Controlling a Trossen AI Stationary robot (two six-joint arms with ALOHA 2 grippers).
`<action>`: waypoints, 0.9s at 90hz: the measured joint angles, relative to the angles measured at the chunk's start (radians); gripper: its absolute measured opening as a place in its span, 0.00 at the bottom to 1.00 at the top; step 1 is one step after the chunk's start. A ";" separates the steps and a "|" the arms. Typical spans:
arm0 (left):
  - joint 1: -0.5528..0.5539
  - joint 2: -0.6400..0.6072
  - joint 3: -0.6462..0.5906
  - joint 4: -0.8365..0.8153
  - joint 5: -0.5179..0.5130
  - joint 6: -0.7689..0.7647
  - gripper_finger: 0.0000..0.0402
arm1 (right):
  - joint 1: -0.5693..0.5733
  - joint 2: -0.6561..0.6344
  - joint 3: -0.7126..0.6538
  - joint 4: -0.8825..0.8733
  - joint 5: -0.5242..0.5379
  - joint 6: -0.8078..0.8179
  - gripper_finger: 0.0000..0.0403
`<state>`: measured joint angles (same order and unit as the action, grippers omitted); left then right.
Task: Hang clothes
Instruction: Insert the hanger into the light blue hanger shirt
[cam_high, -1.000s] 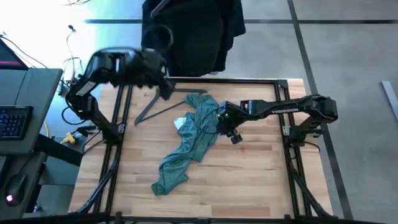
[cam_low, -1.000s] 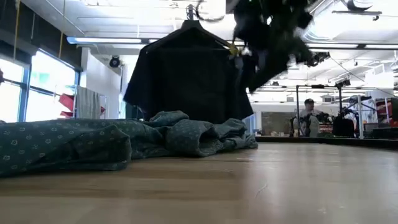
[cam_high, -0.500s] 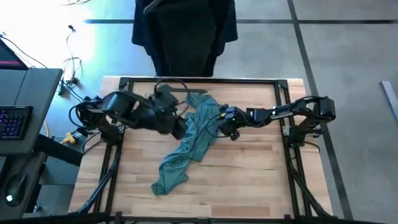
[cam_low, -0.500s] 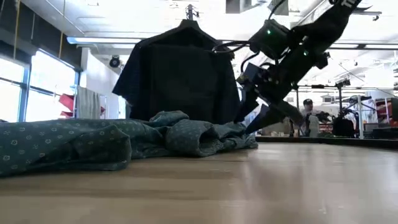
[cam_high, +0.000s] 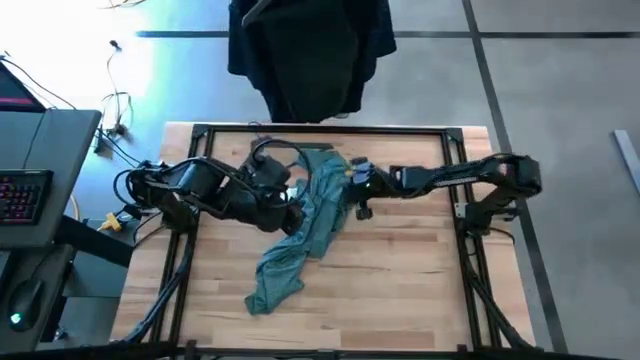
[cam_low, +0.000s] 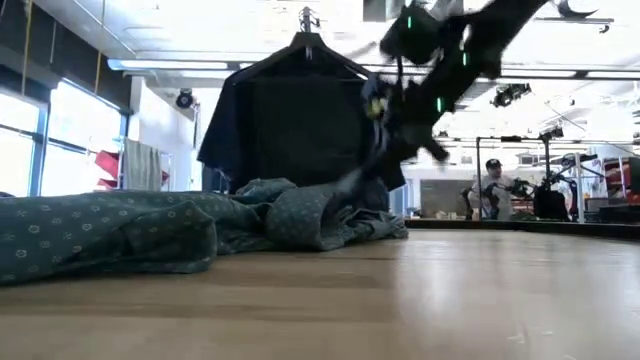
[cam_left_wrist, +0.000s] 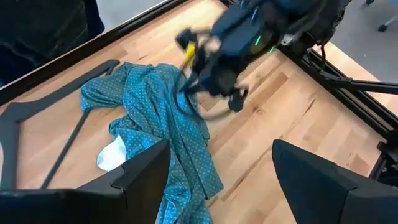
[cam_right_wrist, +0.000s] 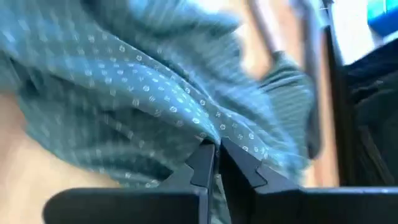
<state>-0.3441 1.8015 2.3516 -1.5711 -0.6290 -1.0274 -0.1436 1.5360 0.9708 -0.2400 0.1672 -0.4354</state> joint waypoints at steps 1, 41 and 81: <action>-0.001 0.000 0.000 0.000 -0.004 0.000 0.63 | 0.000 -0.013 0.013 -0.023 -0.006 0.013 0.00; -0.024 -0.067 0.000 0.000 -0.411 0.198 0.63 | 0.177 -0.287 0.785 -0.473 0.171 0.447 0.00; -0.068 -0.236 0.001 0.000 -0.383 0.352 0.63 | 0.568 0.010 1.353 -0.163 0.247 0.314 0.00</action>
<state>-0.4117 1.5654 2.3524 -1.5711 -1.0120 -0.6758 0.4244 1.5457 2.3241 -0.4025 0.4140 -0.1210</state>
